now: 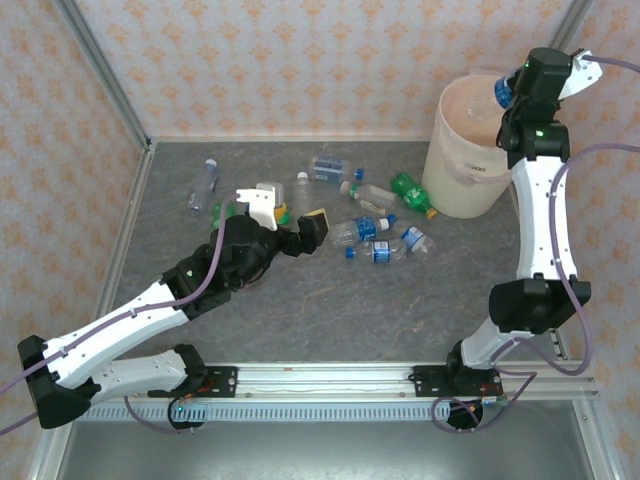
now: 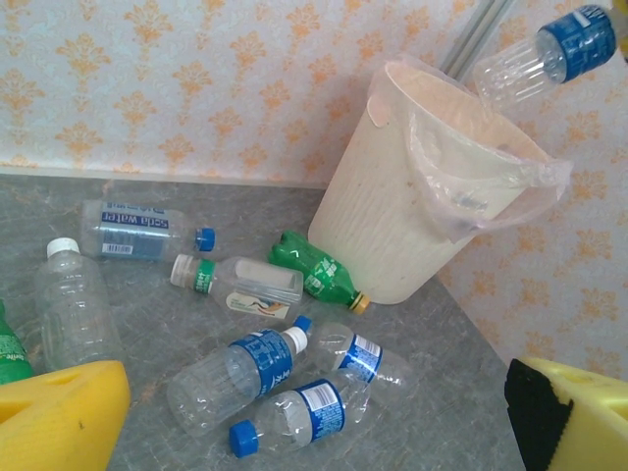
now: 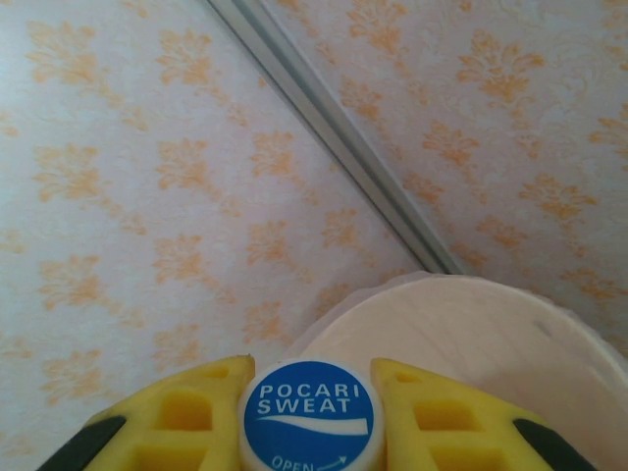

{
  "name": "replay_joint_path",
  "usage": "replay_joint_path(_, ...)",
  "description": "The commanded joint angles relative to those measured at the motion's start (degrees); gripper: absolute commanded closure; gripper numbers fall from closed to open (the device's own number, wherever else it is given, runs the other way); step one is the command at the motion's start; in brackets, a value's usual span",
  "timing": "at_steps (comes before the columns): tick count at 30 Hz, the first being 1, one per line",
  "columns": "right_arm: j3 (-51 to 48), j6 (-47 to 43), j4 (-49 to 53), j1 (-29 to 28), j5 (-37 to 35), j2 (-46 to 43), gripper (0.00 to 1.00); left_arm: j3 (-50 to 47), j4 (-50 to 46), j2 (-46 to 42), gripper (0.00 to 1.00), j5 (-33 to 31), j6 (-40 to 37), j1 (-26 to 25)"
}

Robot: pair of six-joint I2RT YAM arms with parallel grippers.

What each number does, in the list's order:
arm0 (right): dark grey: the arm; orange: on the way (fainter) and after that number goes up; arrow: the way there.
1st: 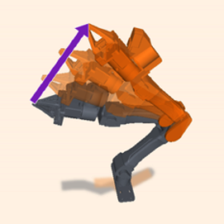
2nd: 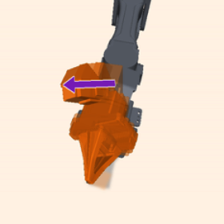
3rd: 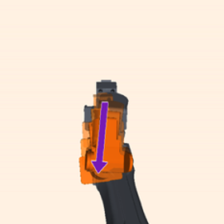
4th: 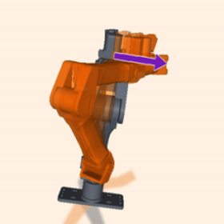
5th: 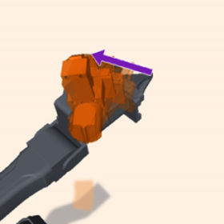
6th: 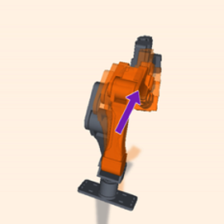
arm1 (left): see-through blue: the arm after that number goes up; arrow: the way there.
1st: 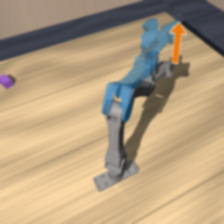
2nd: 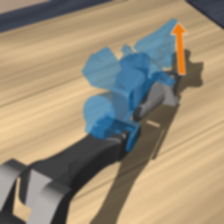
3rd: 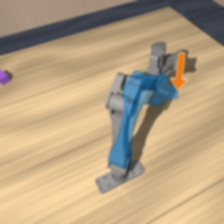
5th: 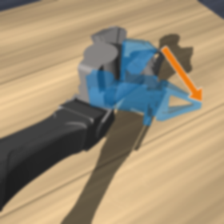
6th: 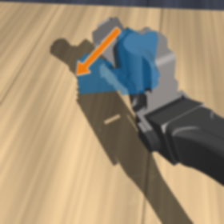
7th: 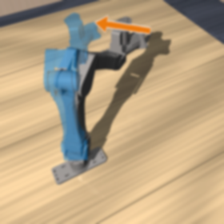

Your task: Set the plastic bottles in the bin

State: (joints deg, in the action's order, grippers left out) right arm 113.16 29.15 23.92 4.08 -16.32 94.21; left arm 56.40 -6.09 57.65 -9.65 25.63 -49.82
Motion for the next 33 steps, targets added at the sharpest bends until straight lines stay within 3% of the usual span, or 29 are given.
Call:
replay_joint_path(1, 1.4, -1.9, -1.7, 0.3, -4.4, 1.4, 0.72, -0.4, 1.3, -2.0, 0.01, -2.4, 0.5, 0.3)
replay_joint_path(13, -3.8, -1.7, 0.8, 0.9, -4.4, 3.1, 0.7, -3.7, 1.7, -4.6, 0.01, -6.3, 1.9, 0.3)
replay_joint_path(15, -4.7, -1.8, 0.9, 0.9, -3.9, 2.5, 0.62, -3.6, 1.5, -4.2, 0.01, -6.3, 1.6, 0.3)
replay_joint_path(18, -5.0, -2.0, 2.2, 0.9, -3.7, 1.9, 0.39, -3.2, 1.1, -3.5, 0.01, -6.6, 1.2, 0.3)
replay_joint_path(29, -7.0, -4.3, 6.1, 0.8, 3.4, -4.2, 0.18, -2.7, 0.5, 0.3, 0.01, -10.8, 1.5, 0.4)
replay_joint_path(33, -9.0, -6.7, 5.7, -0.1, 8.0, -8.0, 0.02, -5.1, 2.0, 0.9, 0.01, -13.9, 4.0, 1.2)
